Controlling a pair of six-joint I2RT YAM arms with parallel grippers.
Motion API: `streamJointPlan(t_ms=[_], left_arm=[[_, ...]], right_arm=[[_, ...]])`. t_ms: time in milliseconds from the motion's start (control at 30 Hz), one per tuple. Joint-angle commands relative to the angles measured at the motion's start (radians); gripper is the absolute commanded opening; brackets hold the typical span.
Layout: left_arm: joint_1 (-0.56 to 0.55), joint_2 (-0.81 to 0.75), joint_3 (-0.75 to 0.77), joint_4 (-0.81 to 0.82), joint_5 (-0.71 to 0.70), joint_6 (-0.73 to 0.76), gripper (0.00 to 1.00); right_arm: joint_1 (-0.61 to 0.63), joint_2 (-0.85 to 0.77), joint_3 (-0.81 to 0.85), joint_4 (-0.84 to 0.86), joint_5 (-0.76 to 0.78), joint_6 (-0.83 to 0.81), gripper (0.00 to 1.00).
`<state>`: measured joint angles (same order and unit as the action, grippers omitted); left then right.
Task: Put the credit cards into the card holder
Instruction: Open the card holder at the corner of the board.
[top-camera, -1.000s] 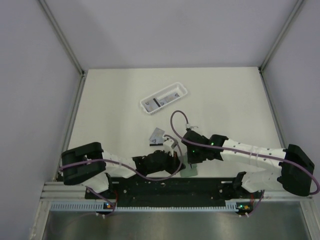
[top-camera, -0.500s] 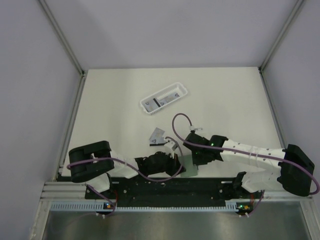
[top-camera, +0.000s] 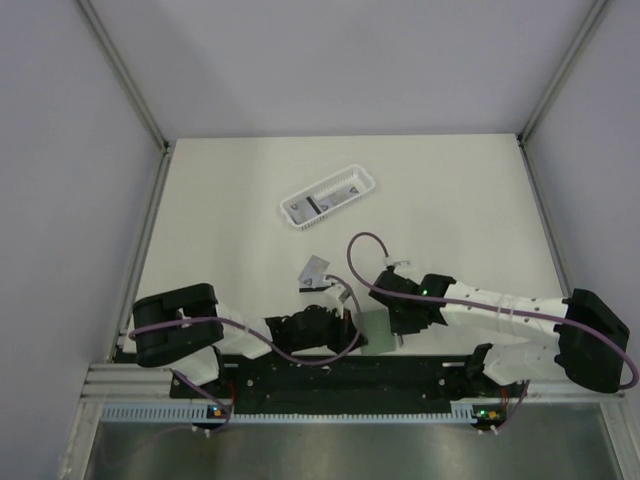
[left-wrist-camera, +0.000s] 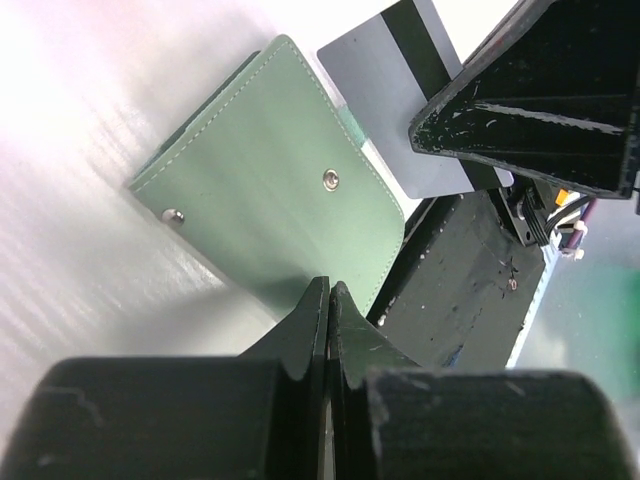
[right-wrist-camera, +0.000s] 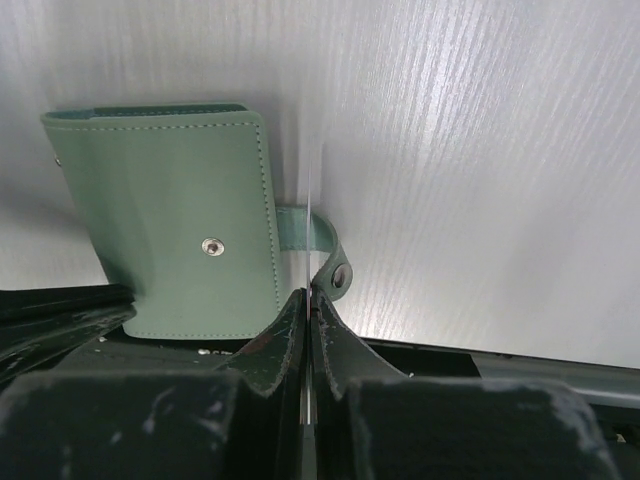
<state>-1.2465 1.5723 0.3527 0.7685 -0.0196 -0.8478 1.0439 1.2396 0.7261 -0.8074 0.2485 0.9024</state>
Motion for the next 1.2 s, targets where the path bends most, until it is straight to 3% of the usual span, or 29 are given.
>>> streamJointPlan(t_ms=[0,200,433,900,1167], left_arm=[[-0.004,-0.072,-0.037,0.038,-0.019,-0.01,0.0],[-0.004,-0.135,-0.047,-0.038,-0.049,-0.013,0.0],[-0.004,-0.083,-0.012,-0.123,-0.045,-0.025,0.0],[-0.005,-0.058,-0.069,-0.112,-0.062,-0.088,0.0],[-0.002,-0.07,-0.072,-0.147,-0.115,-0.094,0.0]], right_arm=[[-0.01,-0.012,-0.03,0.043,-0.014,0.009,0.0],[-0.01,-0.058,-0.083,0.138,-0.069,0.019,0.0],[-0.01,-0.15,-0.117,0.192,-0.092,0.016,0.0],[-0.012,-0.273,-0.136,0.261,-0.149,-0.002,0.0],[-0.012,-0.322,-0.227,0.499,-0.307,0.015,0.0]])
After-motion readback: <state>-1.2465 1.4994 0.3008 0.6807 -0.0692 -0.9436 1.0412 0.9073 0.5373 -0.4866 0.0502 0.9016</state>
